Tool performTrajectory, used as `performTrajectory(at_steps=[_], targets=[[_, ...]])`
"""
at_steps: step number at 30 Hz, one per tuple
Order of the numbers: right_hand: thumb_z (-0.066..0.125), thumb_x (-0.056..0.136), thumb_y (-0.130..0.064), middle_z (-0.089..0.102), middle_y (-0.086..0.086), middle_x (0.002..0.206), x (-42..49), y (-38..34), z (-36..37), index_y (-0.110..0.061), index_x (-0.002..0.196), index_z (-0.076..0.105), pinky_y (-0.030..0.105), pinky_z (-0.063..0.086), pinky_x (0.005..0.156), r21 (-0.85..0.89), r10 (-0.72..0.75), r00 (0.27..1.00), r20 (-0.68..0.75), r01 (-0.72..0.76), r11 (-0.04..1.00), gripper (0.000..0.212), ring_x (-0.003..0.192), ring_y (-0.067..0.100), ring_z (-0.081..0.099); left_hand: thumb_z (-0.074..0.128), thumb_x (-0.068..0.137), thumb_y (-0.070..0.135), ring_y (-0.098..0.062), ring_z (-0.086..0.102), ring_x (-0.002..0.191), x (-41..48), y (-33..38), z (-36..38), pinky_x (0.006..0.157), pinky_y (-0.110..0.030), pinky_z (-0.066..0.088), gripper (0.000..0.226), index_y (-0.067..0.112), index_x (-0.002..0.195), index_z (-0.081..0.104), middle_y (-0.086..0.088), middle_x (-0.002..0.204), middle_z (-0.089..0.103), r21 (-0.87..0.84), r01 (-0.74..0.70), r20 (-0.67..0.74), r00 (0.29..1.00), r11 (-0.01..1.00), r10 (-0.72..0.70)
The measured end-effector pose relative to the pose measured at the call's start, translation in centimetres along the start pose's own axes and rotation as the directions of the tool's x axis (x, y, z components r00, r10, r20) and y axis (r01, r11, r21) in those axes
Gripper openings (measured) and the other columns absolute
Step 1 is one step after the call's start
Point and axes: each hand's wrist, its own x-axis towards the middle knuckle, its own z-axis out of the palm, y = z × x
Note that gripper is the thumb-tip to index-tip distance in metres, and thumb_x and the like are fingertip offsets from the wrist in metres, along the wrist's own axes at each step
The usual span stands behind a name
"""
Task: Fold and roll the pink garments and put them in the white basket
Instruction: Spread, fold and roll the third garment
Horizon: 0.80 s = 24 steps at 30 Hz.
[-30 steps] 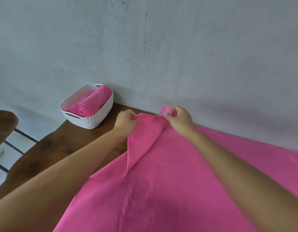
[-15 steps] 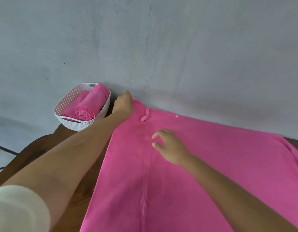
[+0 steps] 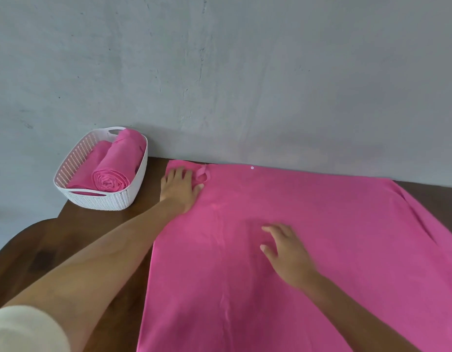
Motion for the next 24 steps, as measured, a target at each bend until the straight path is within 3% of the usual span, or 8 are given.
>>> performTrajectory(at_steps=[3, 5, 10, 16, 24], targets=[[0.05, 0.103, -0.041, 0.031, -0.007, 0.157, -0.9, 0.1, 1.0, -0.027, 0.154, 0.035, 0.034, 0.02, 0.124, -0.03, 0.044, 0.999, 0.018, -0.043, 0.999, 0.055, 0.148, 0.012, 0.019, 0.021, 0.1, 0.068, -0.036, 0.012, 0.153, 0.6, -0.5, 0.6, 0.122, -0.053, 0.013, 0.075, 0.023, 0.159, 0.025, -0.01, 0.166, 0.021, 0.035, 0.009, 0.037, 0.999, 0.999, -0.011], [0.046, 0.103, -0.045, 0.026, -0.007, 0.16, -1.4, 0.1, 1.6, -0.027, 0.155, 0.032, 0.035, 0.016, 0.125, -0.059, 0.066, 0.997, 0.038, -0.064, 0.996, 0.056, 0.15, 0.013, 0.015, 0.022, 0.099, 0.068, -0.036, 0.01, 0.153, 1.1, -0.6, 0.4, 0.123, -0.054, 0.012, 0.074, 0.026, 0.16, 0.022, -0.009, 0.167, 0.018, 0.037, 0.006, 0.04, 0.999, 0.999, -0.008], [0.044, 0.104, -0.045, 0.024, -0.005, 0.161, -2.5, 0.1, 2.0, -0.027, 0.155, 0.032, 0.035, 0.014, 0.125, -0.061, 0.105, 0.994, 0.024, -0.104, 0.993, 0.056, 0.151, 0.015, 0.014, 0.027, 0.1, 0.064, -0.04, 0.013, 0.15, 2.1, -0.8, -0.8, 0.121, -0.056, 0.016, 0.069, 0.03, 0.159, 0.021, -0.007, 0.167, 0.017, 0.032, 0.005, 0.085, 0.996, 0.999, -0.008], [0.045, 0.104, -0.046, 0.026, -0.005, 0.161, -3.7, 1.0, 1.4, -0.027, 0.155, 0.032, 0.038, 0.016, 0.125, -0.046, 0.133, 0.991, 0.028, -0.132, 0.99, 0.056, 0.151, 0.015, 0.016, 0.042, 0.097, 0.062, -0.042, 0.024, 0.144, 1.4, 0.1, -1.8, 0.117, -0.056, 0.024, 0.066, 0.021, 0.149, 0.038, -0.013, 0.16, 0.03, 0.036, 0.036, 0.088, 0.995, 0.999, -0.039], [0.046, 0.104, -0.043, 0.031, -0.008, 0.158, -7.7, 3.6, 0.2, -0.028, 0.153, 0.035, 0.036, 0.019, 0.124, -0.01, 0.112, 0.994, 0.006, -0.112, 0.994, 0.052, 0.149, 0.013, 0.021, 0.047, 0.097, 0.062, -0.042, 0.026, 0.145, -5.5, 4.0, -1.2, 0.118, -0.053, 0.026, 0.085, 0.011, 0.159, 0.02, -0.018, 0.164, 0.021, 0.028, 0.047, 0.019, 0.999, 0.999, -0.047]])
